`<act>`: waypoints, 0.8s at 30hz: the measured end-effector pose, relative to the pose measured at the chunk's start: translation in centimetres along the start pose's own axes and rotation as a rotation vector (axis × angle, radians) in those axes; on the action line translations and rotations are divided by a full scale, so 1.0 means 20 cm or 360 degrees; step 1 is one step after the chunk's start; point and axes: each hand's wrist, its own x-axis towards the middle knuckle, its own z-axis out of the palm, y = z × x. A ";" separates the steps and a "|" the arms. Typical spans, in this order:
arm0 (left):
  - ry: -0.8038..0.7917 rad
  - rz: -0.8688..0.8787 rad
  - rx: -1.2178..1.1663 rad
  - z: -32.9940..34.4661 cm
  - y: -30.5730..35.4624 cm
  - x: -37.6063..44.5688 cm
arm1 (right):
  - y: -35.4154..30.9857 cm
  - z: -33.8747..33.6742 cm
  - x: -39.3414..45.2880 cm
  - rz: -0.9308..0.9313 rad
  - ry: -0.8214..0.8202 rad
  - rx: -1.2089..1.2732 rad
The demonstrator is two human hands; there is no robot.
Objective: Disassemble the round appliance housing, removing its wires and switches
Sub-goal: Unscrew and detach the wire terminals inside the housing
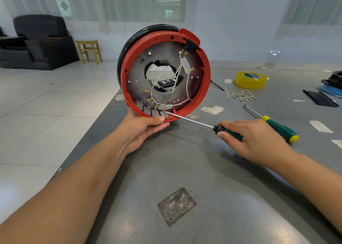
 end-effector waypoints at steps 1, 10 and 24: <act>0.0001 0.0016 0.0005 0.00 0.00 0.00 | 0.00 0.00 0.00 0.0034 -0.0007 0.0039; -0.0077 0.0010 0.0074 -0.01 -0.01 0.01 | -0.01 0.00 -0.01 0.0111 -0.0030 0.0106; 0.0033 0.0056 -0.0053 0.00 -0.01 0.00 | -0.11 0.06 -0.03 0.0157 0.0013 0.0114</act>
